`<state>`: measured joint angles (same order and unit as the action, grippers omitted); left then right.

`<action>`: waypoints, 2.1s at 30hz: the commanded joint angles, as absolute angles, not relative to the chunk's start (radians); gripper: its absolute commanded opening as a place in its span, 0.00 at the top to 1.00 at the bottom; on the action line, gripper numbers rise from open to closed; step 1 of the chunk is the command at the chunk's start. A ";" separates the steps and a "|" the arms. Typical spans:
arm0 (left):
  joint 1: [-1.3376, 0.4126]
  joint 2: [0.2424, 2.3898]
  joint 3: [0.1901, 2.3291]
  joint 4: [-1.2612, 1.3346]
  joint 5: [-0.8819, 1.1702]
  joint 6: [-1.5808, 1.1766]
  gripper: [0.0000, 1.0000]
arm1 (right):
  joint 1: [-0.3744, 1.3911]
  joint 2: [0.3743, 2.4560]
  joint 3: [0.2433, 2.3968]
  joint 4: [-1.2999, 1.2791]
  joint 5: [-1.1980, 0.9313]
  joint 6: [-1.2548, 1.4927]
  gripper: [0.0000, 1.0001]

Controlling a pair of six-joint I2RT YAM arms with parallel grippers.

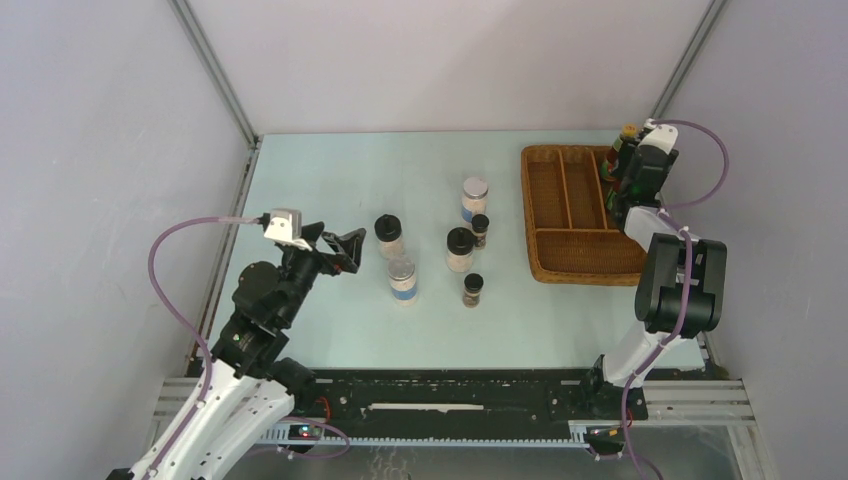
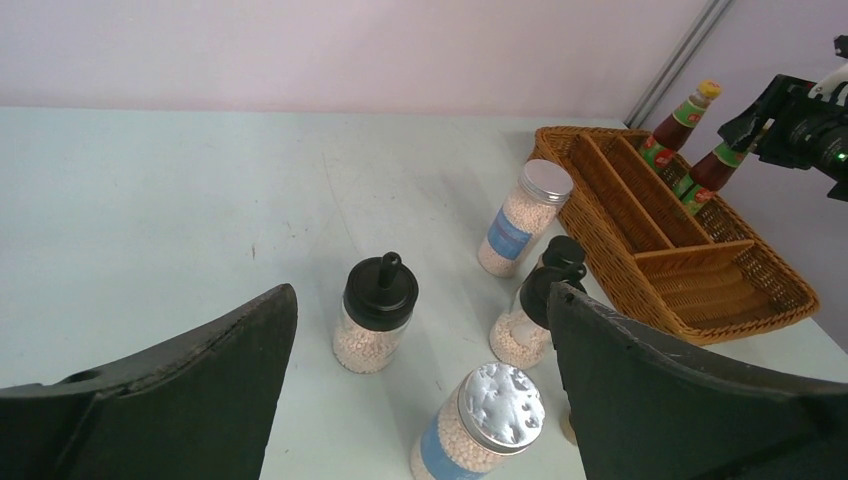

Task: Organize the condiment bottles
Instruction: Place the bottle in the storage box, then pick up the bottle from the center of the board.

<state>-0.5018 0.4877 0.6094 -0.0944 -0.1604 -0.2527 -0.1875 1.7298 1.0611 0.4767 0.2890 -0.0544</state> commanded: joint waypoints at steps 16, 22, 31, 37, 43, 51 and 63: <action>-0.506 0.418 0.618 -0.130 -0.150 -0.256 0.00 | -0.115 1.500 1.077 0.549 0.414 -0.085 0.26; -0.506 0.405 0.620 -0.147 -0.155 -0.275 0.00 | -0.023 1.422 1.077 0.525 0.382 -0.102 0.23; -0.506 0.404 0.632 -0.159 -0.144 -0.288 0.00 | 0.266 1.408 1.115 0.334 0.217 -0.087 0.20; -0.506 0.395 0.625 -0.163 -0.138 -0.294 0.00 | 0.424 1.468 1.150 0.239 0.076 -0.029 0.20; -0.506 0.384 0.620 -0.170 -0.143 -0.286 0.00 | 0.507 1.540 1.197 0.171 0.026 -0.005 0.19; -0.506 0.384 0.613 -0.170 -0.145 -0.281 0.00 | 0.542 1.637 1.301 0.037 0.050 0.072 0.18; -0.506 0.395 0.609 -0.166 -0.148 -0.282 0.00 | 0.542 1.720 1.370 -0.124 0.165 0.132 0.17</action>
<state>-0.5018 0.3912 0.6094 -0.1825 -0.1532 -0.2844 0.5457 1.7073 1.3304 -0.0704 0.1135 0.0834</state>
